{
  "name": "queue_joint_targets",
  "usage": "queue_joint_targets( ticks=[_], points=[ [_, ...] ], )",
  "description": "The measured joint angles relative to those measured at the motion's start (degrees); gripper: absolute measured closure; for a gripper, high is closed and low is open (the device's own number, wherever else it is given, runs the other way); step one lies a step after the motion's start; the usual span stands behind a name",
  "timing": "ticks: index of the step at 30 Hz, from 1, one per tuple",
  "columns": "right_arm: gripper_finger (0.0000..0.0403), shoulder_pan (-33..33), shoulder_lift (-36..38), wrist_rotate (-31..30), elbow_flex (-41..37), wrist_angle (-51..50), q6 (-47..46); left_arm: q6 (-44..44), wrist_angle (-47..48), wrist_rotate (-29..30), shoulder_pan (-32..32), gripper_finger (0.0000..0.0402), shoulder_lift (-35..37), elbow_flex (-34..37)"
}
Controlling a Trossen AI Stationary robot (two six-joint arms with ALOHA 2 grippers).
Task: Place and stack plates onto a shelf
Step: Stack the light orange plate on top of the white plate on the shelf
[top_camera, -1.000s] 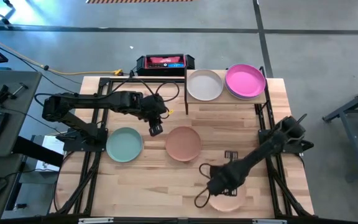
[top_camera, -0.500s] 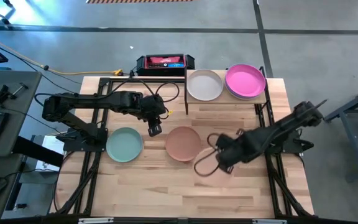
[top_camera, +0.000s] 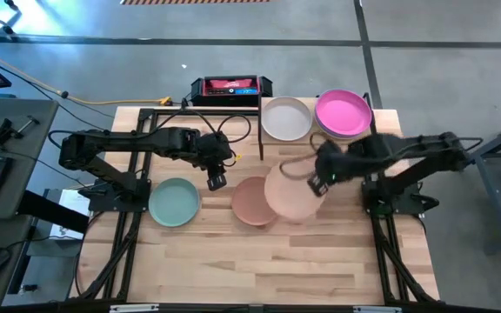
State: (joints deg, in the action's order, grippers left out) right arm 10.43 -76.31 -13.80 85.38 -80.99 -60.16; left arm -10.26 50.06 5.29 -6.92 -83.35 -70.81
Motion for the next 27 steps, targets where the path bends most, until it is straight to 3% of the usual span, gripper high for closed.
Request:
queue_joint_targets(
  ticks=[4, 11, 20, 27],
  points=[
    [0.0403, -7.4, 2.7, -0.7, 0.0, 0.8, 2.7, 0.0, -0.2, 1.4, -0.1, 0.0273, 0.0, 0.0],
    [0.0403, -22.7, 4.1, -1.0, 0.0, 9.0, 15.6, 0.2, -0.1, 3.3, -1.8, 0.0273, 0.0, 0.0],
    [0.0403, -41.3, 3.5, 7.4, 0.0, 19.8, 21.6, 0.5, -0.2, 3.5, -4.7, 0.0273, 0.0, 0.0],
    [0.0403, -50.1, 3.2, 13.7, 0.0, 24.7, 21.6, 3.0, -0.2, 9.4, -6.1, 0.0273, 0.0, 0.0]
  ],
)
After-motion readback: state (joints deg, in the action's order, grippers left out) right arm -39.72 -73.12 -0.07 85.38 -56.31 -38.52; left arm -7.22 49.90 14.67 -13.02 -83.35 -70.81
